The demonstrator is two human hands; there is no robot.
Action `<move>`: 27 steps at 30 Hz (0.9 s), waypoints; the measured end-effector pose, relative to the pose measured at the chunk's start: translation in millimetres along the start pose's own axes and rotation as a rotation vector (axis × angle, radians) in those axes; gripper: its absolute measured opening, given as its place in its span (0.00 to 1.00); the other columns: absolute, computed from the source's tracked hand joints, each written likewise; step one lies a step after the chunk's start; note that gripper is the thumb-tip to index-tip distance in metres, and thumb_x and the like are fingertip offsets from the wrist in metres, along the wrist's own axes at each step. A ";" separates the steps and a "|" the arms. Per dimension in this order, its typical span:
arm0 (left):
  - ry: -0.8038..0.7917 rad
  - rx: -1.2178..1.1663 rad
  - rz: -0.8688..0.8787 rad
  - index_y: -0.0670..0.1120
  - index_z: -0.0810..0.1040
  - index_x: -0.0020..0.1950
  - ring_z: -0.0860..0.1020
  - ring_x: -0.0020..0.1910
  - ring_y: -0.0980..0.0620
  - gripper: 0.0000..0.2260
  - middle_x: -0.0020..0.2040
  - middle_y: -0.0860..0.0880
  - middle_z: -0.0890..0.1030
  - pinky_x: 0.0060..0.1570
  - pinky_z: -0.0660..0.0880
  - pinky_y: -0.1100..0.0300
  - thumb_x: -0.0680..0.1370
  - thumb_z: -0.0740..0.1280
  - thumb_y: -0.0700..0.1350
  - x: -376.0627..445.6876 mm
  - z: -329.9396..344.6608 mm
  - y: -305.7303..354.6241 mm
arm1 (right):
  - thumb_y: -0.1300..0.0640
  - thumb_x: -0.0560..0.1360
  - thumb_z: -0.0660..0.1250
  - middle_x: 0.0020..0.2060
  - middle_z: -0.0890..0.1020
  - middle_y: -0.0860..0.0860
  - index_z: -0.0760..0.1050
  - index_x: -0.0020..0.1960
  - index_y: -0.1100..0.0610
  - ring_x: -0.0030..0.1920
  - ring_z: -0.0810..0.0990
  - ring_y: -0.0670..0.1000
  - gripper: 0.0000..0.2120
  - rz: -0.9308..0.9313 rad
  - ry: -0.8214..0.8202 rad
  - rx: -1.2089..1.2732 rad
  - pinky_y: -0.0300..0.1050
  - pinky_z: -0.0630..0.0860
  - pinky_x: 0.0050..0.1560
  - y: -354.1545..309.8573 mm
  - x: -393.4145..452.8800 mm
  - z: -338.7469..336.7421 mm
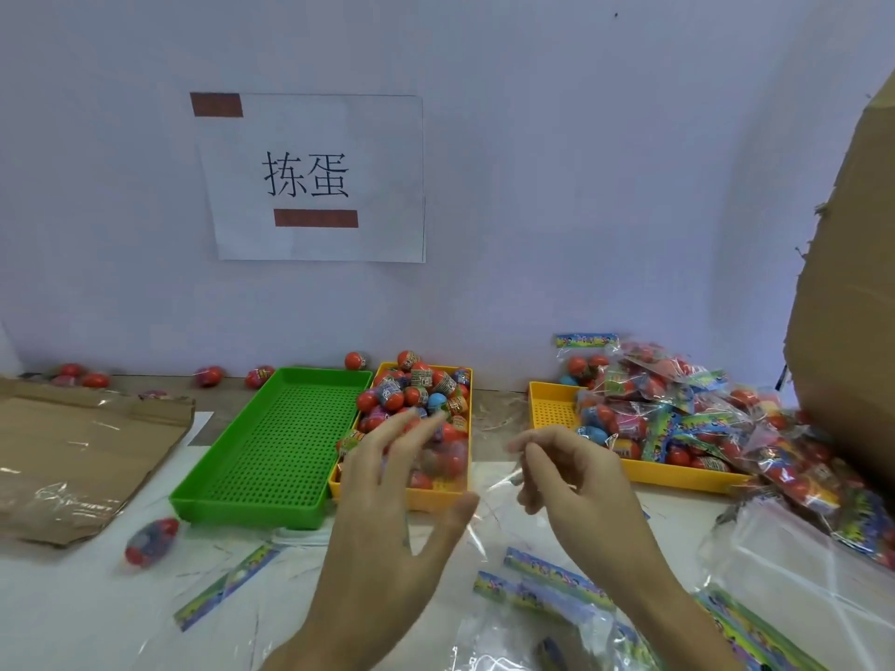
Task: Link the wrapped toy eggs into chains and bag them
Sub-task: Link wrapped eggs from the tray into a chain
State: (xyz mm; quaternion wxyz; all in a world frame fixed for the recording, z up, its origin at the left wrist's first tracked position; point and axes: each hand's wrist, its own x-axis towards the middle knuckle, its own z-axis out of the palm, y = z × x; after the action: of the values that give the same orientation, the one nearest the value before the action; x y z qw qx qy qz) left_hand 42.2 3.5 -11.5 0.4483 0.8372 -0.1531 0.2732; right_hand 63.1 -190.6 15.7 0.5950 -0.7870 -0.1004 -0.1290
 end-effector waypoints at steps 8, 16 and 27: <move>-0.109 -0.355 -0.261 0.55 0.82 0.58 0.85 0.47 0.55 0.13 0.45 0.53 0.87 0.52 0.76 0.65 0.75 0.77 0.51 -3.5 5.7 2.2 | 0.51 0.83 0.61 0.43 0.82 0.41 0.79 0.56 0.45 0.48 0.82 0.45 0.08 -0.281 -0.139 -0.267 0.34 0.76 0.45 -6.1 -4.6 0.3; -0.055 -0.547 -0.389 0.40 0.85 0.46 0.87 0.35 0.45 0.08 0.38 0.44 0.87 0.40 0.79 0.66 0.77 0.72 0.45 3.0 6.2 -5.9 | 0.58 0.80 0.70 0.39 0.86 0.43 0.83 0.50 0.47 0.41 0.85 0.47 0.07 -0.058 -0.029 -0.162 0.43 0.83 0.42 4.3 2.5 -7.0; -0.055 -0.418 -0.308 0.48 0.84 0.52 0.85 0.35 0.49 0.14 0.40 0.50 0.87 0.44 0.80 0.59 0.82 0.62 0.54 -3.6 12.9 -9.5 | 0.56 0.80 0.71 0.51 0.81 0.41 0.81 0.53 0.50 0.52 0.80 0.44 0.03 -0.420 0.215 -0.379 0.35 0.76 0.51 -7.3 -3.0 -1.8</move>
State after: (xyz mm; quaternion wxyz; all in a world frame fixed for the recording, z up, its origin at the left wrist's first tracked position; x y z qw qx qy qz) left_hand 48.1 -2.1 -25.8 0.6435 0.7470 -0.0888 0.1413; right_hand 57.9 -190.4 21.8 0.4048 -0.8279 -0.1716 -0.3483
